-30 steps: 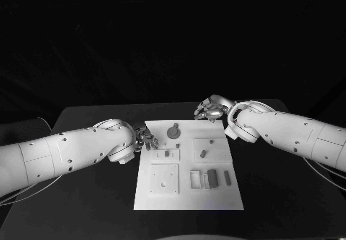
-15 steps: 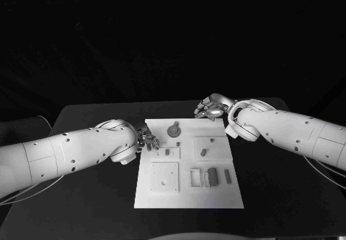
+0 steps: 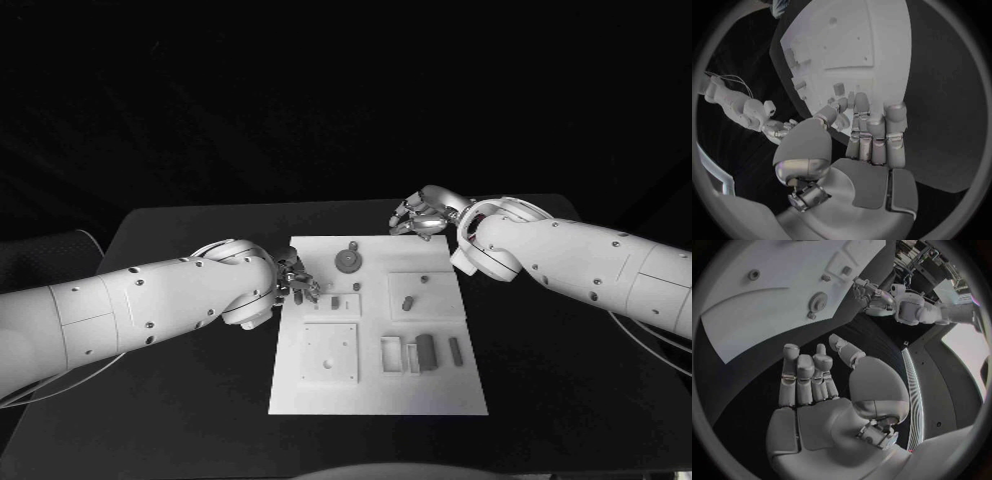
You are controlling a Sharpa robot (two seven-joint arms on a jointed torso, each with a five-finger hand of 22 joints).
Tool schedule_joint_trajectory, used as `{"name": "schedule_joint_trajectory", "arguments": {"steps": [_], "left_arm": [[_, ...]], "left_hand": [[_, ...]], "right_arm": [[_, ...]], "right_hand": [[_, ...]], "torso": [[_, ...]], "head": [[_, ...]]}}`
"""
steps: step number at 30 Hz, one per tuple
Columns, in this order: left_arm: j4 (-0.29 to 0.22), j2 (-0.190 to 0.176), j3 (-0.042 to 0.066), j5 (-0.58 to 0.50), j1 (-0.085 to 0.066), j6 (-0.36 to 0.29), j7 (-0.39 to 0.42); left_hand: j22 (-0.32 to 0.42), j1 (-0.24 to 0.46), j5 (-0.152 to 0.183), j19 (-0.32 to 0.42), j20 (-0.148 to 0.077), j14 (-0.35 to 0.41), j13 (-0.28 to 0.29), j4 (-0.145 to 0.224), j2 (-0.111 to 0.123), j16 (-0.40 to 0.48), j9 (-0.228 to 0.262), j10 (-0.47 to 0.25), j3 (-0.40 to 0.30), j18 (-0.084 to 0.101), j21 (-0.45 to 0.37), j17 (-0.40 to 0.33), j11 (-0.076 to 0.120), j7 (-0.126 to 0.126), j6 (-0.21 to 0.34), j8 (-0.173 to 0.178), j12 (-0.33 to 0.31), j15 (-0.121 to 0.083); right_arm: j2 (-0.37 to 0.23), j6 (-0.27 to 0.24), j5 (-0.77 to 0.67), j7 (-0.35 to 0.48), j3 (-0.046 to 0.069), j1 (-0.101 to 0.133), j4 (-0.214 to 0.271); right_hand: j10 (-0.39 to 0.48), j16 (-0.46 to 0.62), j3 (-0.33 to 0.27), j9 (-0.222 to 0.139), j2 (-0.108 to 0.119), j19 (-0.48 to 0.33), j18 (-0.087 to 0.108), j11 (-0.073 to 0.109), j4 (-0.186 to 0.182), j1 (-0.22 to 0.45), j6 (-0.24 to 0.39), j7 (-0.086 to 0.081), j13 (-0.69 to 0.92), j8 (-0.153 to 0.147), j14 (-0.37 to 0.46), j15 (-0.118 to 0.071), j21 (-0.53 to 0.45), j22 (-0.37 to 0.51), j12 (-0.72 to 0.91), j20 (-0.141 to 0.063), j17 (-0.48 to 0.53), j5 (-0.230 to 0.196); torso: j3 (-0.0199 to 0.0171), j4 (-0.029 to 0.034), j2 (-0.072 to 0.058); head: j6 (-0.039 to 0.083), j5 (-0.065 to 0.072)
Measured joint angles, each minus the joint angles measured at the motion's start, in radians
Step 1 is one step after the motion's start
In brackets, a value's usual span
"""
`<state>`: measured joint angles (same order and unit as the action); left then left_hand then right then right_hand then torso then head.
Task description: Assemble the parts on the task board
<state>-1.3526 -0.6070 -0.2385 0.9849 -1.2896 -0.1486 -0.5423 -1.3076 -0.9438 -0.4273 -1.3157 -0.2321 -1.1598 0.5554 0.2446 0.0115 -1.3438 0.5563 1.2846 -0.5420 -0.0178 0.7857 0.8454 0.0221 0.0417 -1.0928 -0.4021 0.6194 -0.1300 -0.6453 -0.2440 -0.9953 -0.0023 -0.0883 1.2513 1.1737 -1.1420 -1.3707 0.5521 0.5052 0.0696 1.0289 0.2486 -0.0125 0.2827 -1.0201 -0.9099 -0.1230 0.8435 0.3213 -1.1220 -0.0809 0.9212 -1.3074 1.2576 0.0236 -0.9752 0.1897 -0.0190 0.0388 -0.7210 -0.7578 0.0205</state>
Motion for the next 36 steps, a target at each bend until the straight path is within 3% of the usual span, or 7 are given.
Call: {"name": "schedule_joint_trajectory", "arguments": {"steps": [1, 8, 36], "left_arm": [[0.0, 0.001, 0.0, 0.006, 0.001, 0.002, 0.0], [0.003, 0.006, 0.0, 0.034, 0.007, 0.01, 0.0], [0.038, 0.03, 0.0, 0.065, 0.023, 0.017, 0.001]], "left_hand": [[0.0, 0.001, -0.015, 0.0, 0.0, 0.0, 0.0, 0.0, 0.001, 0.0, 0.0, 0.0, 0.0, 0.0, 0.0, 0.0, 0.0, 0.0, 0.0, 0.0, 0.0, 0.0], [0.0, 0.009, -0.029, 0.0, 0.0, 0.0, 0.002, -0.001, 0.009, 0.0, 0.0, 0.0, 0.001, 0.0, 0.0, 0.001, 0.001, 0.0, 0.0, -0.001, 0.004, 0.0], [0.0, 0.01, -0.029, -0.005, -0.002, 0.0, 0.007, -0.013, 0.01, -0.004, 0.0, 0.002, 0.007, 0.0, 0.004, 0.003, 0.005, -0.001, -0.001, -0.002, 0.012, 0.0]], "right_arm": [[0.0, 0.0, 0.0, 0.0, 0.0, 0.0, 0.0], [0.0, 0.0, 0.0, 0.0, 0.0, 0.0, 0.001], [0.0, 0.0, 0.0, 0.0, 0.0, 0.0, 0.003]], "right_hand": [[0.0, 0.0, 0.0, 0.0, 0.0, 0.0, 0.0, 0.0, 0.0, 0.0, 0.0, 0.0, 0.0, 0.0, 0.0, 0.0, 0.0, 0.0, 0.0, 0.0, 0.0, 0.0], [0.0, 0.0, 0.0, 0.0, 0.0, 0.0, 0.004, 0.0, 0.0, 0.0, 0.0, 0.0, 0.0, 0.0, 0.002, -0.002, 0.0, 0.0, 0.0, 0.0, 0.0, 0.0], [0.0, 0.0, 0.0, 0.002, 0.0, 0.0, 0.0, 0.0, 0.0, 0.0, -0.003, 0.001, 0.0, 0.0, 0.001, -0.001, 0.0, 0.0, 0.0, 0.0, 0.0, 0.0]], "torso": [[0.0001, 0.0, 0.0], [-0.0007, -0.0002, 0.0], [0.0001, 0.0, 0.0]], "head": [[-0.001, -0.001], [-0.003, -0.001], [-0.005, 0.004]]}}
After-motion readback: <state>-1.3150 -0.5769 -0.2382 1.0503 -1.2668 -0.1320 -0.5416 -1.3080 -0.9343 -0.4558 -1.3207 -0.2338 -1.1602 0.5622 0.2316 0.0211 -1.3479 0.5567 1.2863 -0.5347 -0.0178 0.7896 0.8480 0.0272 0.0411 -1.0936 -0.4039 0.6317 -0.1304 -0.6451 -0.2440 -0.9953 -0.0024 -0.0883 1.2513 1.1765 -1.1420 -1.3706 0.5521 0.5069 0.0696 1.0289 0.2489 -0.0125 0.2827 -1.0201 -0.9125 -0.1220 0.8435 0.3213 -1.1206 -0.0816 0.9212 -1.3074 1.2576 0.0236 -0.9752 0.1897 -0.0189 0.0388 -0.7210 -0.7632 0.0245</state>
